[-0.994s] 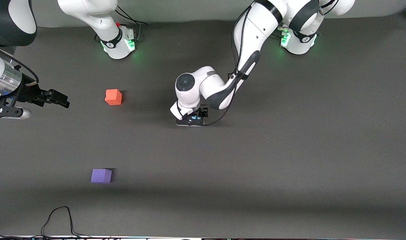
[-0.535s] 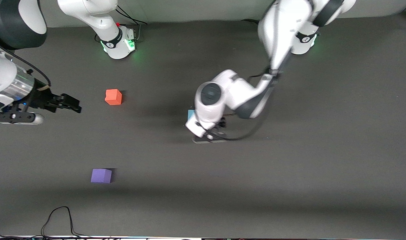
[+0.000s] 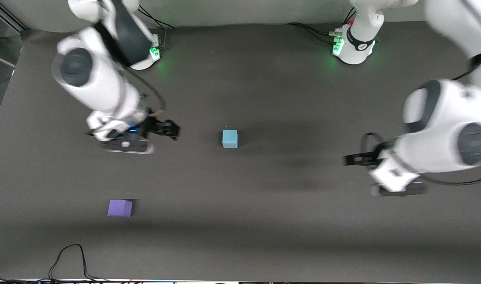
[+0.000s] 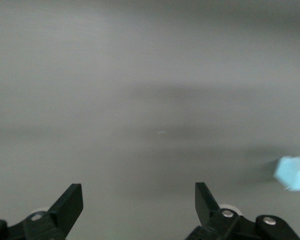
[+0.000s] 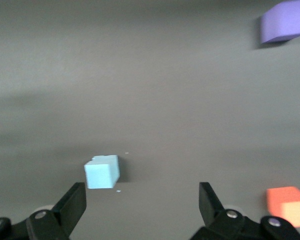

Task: Place blue block between orange and purple blocks
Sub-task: 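Withdraw the left gripper while the right gripper reaches the blue block, then grasp the blue block with the right gripper and lift it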

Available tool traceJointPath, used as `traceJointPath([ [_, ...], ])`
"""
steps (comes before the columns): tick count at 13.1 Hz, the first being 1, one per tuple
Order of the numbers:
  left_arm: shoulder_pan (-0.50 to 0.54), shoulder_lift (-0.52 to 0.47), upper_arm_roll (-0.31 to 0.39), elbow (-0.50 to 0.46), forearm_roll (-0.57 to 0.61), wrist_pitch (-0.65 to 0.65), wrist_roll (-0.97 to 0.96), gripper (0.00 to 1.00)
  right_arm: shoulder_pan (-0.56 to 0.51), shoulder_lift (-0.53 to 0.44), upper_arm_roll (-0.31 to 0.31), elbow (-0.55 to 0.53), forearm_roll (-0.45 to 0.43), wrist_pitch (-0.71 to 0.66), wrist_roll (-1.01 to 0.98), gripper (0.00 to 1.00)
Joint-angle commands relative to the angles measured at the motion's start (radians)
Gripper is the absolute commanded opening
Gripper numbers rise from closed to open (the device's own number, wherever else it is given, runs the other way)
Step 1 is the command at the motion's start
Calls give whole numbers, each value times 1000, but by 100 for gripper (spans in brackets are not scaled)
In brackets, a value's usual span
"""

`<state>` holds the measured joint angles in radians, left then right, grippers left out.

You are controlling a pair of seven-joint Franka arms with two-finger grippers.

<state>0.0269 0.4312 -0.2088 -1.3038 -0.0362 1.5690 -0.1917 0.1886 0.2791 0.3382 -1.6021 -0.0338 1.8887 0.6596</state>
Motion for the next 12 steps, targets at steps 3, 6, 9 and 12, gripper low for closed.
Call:
traceJointPath([
  [3, 154, -202, -14, -116, 59, -44, 243, 100, 164, 213, 1, 11, -128, 215, 257, 100],
  [6, 163, -287, -14, -153, 81, -50, 262, 100, 239, 322, 1, 5, -262, 300, 438, 100],
  [9, 163, -363, -14, -216, 81, -41, 262, 100, 258, 336, 1, -132, -322, 482, 541, 100],
  [12, 130, -420, 20, -276, 81, 3, 261, 100, 272, 357, 1, -183, -367, 540, 601, 100],
])
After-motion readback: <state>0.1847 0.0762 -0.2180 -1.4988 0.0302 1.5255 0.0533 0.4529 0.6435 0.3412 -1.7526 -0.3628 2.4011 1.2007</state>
